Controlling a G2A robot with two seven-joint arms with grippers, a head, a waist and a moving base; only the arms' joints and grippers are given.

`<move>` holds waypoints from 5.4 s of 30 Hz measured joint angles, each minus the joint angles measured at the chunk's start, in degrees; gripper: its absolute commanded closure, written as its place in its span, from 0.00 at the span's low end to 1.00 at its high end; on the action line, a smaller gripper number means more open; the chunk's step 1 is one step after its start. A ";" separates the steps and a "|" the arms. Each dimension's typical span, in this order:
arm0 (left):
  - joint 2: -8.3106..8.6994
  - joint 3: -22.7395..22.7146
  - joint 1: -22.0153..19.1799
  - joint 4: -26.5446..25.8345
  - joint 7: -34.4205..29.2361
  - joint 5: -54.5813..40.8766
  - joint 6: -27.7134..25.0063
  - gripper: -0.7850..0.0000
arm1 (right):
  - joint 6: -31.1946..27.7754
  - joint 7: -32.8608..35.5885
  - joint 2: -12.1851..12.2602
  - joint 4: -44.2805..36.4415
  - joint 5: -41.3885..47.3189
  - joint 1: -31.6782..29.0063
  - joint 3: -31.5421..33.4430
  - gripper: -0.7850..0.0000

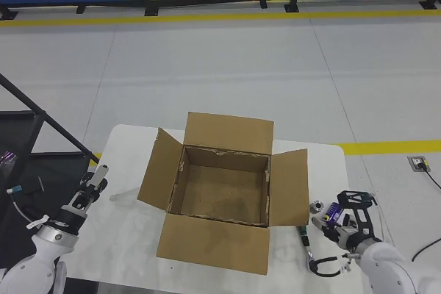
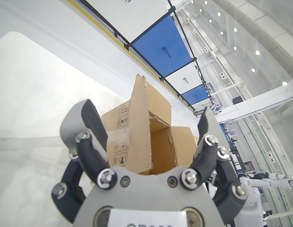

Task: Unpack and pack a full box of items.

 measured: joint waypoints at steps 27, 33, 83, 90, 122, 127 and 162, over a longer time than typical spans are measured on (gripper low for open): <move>0.24 2.96 0.84 0.08 0.92 3.95 -0.44 0.00 | -4.84 -1.14 1.85 17.29 25.00 16.40 -1.30 0.00; 0.13 1.78 2.34 -0.55 4.27 1.58 -1.33 0.00 | -5.84 2.96 2.71 28.92 27.26 25.58 -4.08 0.00; 1.04 4.11 0.29 1.77 1.24 -0.16 -2.18 0.00 | -12.16 -7.68 8.34 6.81 11.29 -6.67 -0.41 0.00; 1.19 4.86 -0.48 2.34 0.88 0.04 -2.10 0.00 | -3.27 -1.99 8.34 11.94 -4.16 -1.62 -10.74 0.01; 1.78 4.18 -1.19 3.93 2.05 -1.68 -2.44 0.00 | 6.28 8.42 7.57 33.02 -11.13 15.72 -21.78 0.60; 1.86 3.98 -0.95 3.90 2.20 -1.91 -2.42 0.00 | 6.48 8.32 7.52 34.31 -10.74 16.43 -22.17 0.71; 2.31 2.20 1.50 2.40 3.76 -3.21 -3.12 0.00 | 23.10 -9.80 6.94 -4.43 -20.90 16.10 -22.58 1.00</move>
